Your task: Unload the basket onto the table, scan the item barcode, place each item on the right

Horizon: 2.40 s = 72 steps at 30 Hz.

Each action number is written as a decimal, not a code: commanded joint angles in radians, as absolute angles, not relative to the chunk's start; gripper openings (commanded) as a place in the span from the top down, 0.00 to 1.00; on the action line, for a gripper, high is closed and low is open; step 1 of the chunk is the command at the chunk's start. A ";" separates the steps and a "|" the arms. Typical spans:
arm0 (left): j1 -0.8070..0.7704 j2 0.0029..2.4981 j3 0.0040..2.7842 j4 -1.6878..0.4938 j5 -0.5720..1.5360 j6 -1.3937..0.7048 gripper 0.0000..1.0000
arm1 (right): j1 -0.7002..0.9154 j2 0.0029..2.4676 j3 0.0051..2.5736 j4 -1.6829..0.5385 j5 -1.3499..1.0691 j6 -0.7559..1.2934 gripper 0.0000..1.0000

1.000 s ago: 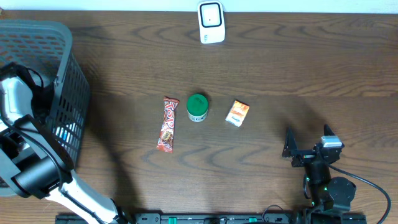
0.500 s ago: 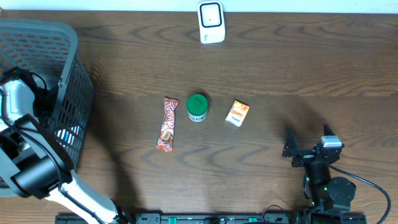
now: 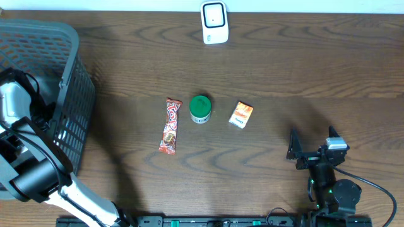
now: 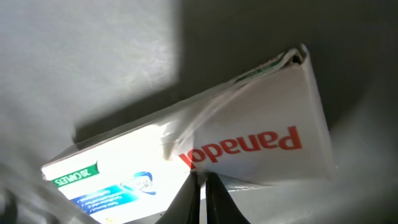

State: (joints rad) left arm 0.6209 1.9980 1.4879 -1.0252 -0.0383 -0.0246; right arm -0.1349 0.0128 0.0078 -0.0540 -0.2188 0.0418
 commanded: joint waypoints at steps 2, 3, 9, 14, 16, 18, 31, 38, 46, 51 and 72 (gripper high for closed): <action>0.626 2.015 1.537 -1.047 0.006 -0.033 0.93 | -0.123 0.009 0.005 -0.056 -0.214 0.051 0.01; 0.626 2.005 1.538 -1.049 0.028 -0.015 0.92 | -0.123 0.009 0.005 -0.056 -0.214 0.051 0.01; 0.626 1.893 1.538 -1.065 0.044 0.033 0.47 | -0.123 0.009 0.005 -0.056 -0.214 0.051 0.01; 0.626 1.826 1.538 -1.060 0.044 0.034 0.17 | -0.123 0.009 0.005 -0.056 -0.214 0.051 0.01; 0.626 1.821 1.538 -1.061 0.044 0.051 0.17 | -0.123 0.009 0.005 -0.056 -0.214 0.051 0.01; 0.626 1.824 1.537 -1.061 0.040 0.052 0.16 | -0.123 0.009 0.005 -0.056 -0.214 0.051 0.01; 0.627 1.826 1.515 -0.958 -0.020 0.123 0.02 | -0.123 0.009 0.005 -0.056 -0.214 0.051 0.01; 0.627 1.850 1.486 -0.947 -0.020 0.240 0.02 | -0.123 0.009 0.005 -0.056 -0.214 0.051 0.01; 0.627 1.917 1.474 -0.954 -0.019 0.249 0.02 | -0.123 0.009 0.005 -0.056 -0.214 0.051 0.01; 0.627 1.980 1.474 -0.968 -0.019 0.258 0.02 | -0.123 0.009 0.005 -0.056 -0.214 0.051 0.01; 0.627 2.144 1.473 -0.974 0.019 0.229 0.40 | -0.123 0.009 0.005 -0.056 -0.214 0.051 0.01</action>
State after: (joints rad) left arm 0.6254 2.0571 1.5005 -0.9836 0.0444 0.2478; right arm -0.1349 0.0128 0.0078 -0.0540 -0.2188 0.0418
